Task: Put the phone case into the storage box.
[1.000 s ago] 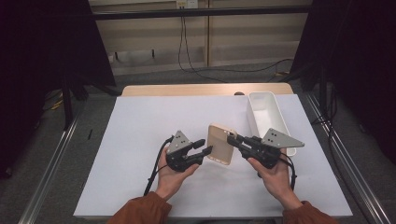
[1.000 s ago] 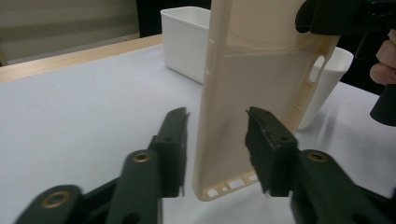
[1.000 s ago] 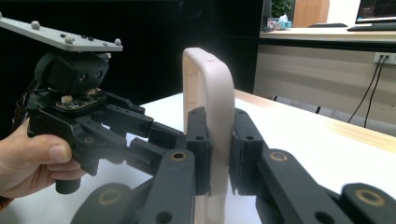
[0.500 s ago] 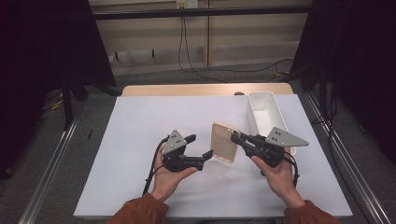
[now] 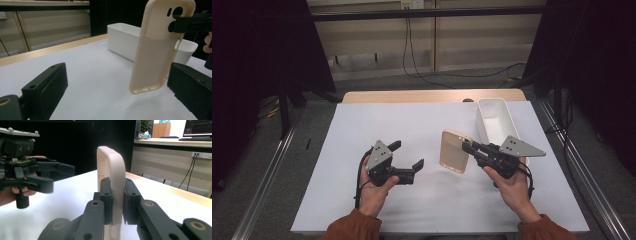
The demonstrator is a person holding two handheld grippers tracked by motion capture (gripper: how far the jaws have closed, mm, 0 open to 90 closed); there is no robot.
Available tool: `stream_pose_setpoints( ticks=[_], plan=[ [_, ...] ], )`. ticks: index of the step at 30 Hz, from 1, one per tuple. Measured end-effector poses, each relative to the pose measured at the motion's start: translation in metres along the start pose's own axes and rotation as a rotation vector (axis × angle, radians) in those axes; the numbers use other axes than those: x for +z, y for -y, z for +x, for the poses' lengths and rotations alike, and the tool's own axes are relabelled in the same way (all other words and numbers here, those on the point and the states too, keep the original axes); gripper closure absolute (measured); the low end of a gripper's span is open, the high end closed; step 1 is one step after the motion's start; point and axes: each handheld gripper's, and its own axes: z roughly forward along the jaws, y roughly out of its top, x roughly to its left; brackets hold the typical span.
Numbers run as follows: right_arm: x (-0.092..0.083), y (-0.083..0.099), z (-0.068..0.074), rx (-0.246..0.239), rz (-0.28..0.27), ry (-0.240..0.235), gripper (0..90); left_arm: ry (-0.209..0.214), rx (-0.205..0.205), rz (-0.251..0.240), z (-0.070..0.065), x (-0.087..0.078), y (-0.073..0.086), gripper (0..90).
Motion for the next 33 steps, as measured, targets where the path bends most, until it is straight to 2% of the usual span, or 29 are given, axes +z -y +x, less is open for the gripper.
stream_pose_setpoints(
  ticks=[2, 5, 6, 7, 9, 11, 12, 17, 21, 24, 26, 28, 33],
  plan=[
    [-0.001, 0.000, -0.001, 0.002, 0.003, 0.002, 80.8, -0.020, 0.006, 0.004, 0.004, -0.005, 0.000, 3.1],
    [-0.002, 0.000, -0.004, 0.004, 0.000, 0.007, 80.8, -0.037, -0.016, 0.001, 0.011, -0.014, 0.001, 3.2],
    [-0.002, 0.000, -0.004, 0.007, 0.001, 0.007, 80.7, -0.030, -0.035, -0.006, 0.014, -0.017, 0.001, 3.5],
    [-0.003, 0.000, -0.004, 0.006, -0.002, 0.006, 80.7, -0.026, -0.034, -0.006, 0.016, -0.020, 0.001, 4.4],
    [-0.003, -0.001, -0.005, 0.007, -0.002, 0.009, 80.7, -0.055, -0.026, -0.009, 0.018, -0.026, 0.001, 4.6],
    [-0.004, -0.001, -0.005, 0.008, -0.002, 0.010, 80.8, -0.059, -0.036, -0.019, 0.022, -0.034, 0.001, 4.5],
    [-0.004, -0.001, -0.006, 0.007, -0.004, 0.011, 80.8, -0.083, -0.028, -0.023, 0.023, -0.038, 0.001, 4.5],
    [-0.007, -0.002, -0.009, 0.014, -0.008, 0.019, 80.8, -0.131, -0.022, -0.005, 0.027, -0.062, 0.013, 4.1],
    [-0.008, -0.003, -0.012, 0.009, -0.012, 0.023, 80.8, -0.169, -0.022, -0.022, 0.027, -0.078, 0.026, 4.0],
    [-0.008, -0.004, -0.014, 0.012, -0.012, 0.030, 80.7, -0.199, -0.048, -0.040, 0.032, -0.084, 0.030, 3.9],
    [-0.008, -0.004, -0.016, 0.014, -0.012, 0.034, 80.8, -0.209, -0.052, -0.050, 0.035, -0.086, 0.032, 3.9],
    [-0.008, -0.004, -0.018, 0.013, -0.011, 0.036, 80.7, -0.207, -0.034, -0.050, 0.039, -0.088, 0.035, 4.2],
    [-0.009, -0.007, -0.021, 0.013, -0.012, 0.040, 80.7, -0.232, -0.070, -0.070, 0.045, -0.093, 0.040, 4.3]
  ],
)
